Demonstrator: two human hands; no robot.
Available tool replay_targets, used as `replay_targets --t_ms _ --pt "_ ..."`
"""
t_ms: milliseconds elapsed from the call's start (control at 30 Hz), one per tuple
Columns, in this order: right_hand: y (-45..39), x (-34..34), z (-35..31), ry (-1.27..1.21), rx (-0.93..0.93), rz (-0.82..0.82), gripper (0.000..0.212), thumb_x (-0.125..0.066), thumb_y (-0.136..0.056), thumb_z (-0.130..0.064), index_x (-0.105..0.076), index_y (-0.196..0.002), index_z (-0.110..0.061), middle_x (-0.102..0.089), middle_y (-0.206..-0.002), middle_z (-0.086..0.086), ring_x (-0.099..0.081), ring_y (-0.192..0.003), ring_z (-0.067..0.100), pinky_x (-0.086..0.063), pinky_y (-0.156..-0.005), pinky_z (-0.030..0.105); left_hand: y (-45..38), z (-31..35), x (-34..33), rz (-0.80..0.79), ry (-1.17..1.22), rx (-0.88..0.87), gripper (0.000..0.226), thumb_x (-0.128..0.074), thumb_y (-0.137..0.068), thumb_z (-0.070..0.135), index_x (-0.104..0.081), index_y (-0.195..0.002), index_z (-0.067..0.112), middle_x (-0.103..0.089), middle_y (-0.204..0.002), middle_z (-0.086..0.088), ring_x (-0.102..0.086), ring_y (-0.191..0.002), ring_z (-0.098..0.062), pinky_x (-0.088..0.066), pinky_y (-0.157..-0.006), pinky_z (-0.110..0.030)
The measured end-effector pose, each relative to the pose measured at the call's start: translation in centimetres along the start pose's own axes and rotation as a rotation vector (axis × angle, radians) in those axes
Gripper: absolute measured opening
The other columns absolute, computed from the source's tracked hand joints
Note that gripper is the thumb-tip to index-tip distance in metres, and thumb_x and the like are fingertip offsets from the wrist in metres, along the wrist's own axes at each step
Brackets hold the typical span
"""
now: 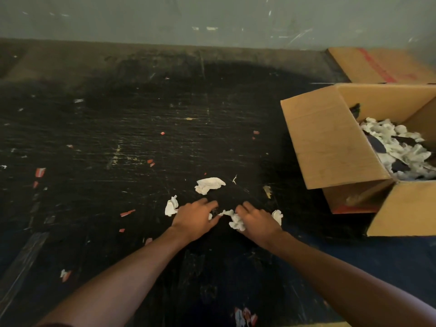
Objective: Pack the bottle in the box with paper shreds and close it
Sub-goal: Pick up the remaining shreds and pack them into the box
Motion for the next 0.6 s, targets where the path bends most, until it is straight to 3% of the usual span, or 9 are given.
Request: replay_targets --t_ms 200,300,433,600 --pt "-0.4 1.8 1.2 -0.226 -0.07 0.122 0.047 -0.065 -0.089 -0.039 -0.05 -0.128 -0.018 -0.037 -0.13 0.0 -0.058 -0.107 0.028 -0.047 -0.093 0.04 0.5 -1.0 0.7 0.081 0.081 0.059 0.045 -0.046 -0.095 0.057 -0.055 -0.128 0.028 -0.047 -0.132 0.003 -0.063 -0.106 -0.023 -0.052 -0.087 -0.04" --pt "-1.2 3.4 1.5 -0.249 -0.071 0.171 0.047 -0.065 -0.09 -0.038 -0.049 -0.13 -0.018 -0.034 -0.132 -0.002 -0.058 -0.107 0.025 -0.047 -0.097 0.039 0.4 -2.0 1.6 0.132 0.078 0.071 0.042 -0.049 -0.094 0.054 -0.057 -0.125 0.027 -0.033 -0.149 0.006 -0.064 -0.105 -0.021 -0.055 -0.084 -0.04" --pt "-3.2 5.4 1.5 -0.187 -0.079 0.206 0.047 -0.064 -0.092 -0.033 -0.048 -0.133 -0.014 -0.029 -0.149 -0.001 -0.058 -0.115 0.027 -0.045 -0.096 0.04 -0.5 -2.2 3.0 0.165 0.046 0.094 0.033 -0.051 -0.094 0.051 -0.058 -0.12 0.031 -0.01 -0.164 0.012 -0.065 -0.108 -0.02 -0.055 -0.078 -0.037" --pt "-5.7 5.6 1.8 -0.134 -0.096 0.15 0.05 -0.065 -0.091 -0.027 -0.046 -0.136 -0.014 -0.016 -0.163 -0.003 -0.055 -0.124 0.028 -0.048 -0.1 0.043 -1.7 -1.4 3.8 0.184 0.039 0.061 0.027 -0.055 -0.094 0.048 -0.057 -0.112 0.03 -0.006 -0.165 0.013 -0.066 -0.101 -0.02 -0.057 -0.071 -0.037"
Point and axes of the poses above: each hand's wrist, its own y-axis away from the middle knuckle, its own x-axis out of the back of the hand, z = x × y, the point moved 9 cm from there along -y, towards the middle knuckle
